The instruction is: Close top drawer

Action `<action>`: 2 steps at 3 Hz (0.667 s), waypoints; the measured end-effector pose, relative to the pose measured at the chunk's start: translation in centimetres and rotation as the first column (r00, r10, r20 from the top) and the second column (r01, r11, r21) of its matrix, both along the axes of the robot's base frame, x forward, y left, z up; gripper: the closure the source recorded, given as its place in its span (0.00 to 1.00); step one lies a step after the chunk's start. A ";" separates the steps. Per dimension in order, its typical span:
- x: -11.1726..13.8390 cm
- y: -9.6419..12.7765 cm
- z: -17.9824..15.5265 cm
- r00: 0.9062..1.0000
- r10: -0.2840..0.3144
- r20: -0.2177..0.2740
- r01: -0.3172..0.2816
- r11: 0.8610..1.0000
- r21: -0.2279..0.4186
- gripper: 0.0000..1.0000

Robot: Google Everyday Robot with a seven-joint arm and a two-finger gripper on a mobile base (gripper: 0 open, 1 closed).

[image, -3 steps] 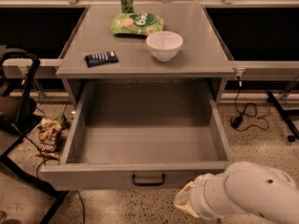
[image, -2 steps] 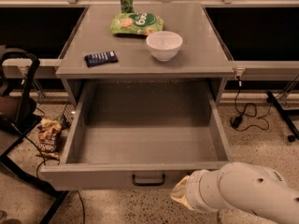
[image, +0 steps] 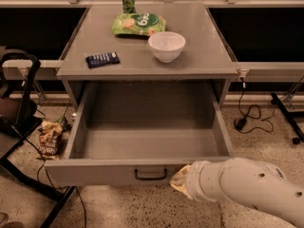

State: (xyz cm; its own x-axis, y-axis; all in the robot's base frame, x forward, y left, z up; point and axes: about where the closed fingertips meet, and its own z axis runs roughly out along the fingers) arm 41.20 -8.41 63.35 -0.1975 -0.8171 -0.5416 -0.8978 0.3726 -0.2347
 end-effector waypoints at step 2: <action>1.6 0.1 0.1 0.999 0.008 0.032 -0.008 1.000 0.002 1.00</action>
Offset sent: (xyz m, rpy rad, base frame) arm 0.0572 0.0039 0.0003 0.0116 -0.1036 0.0225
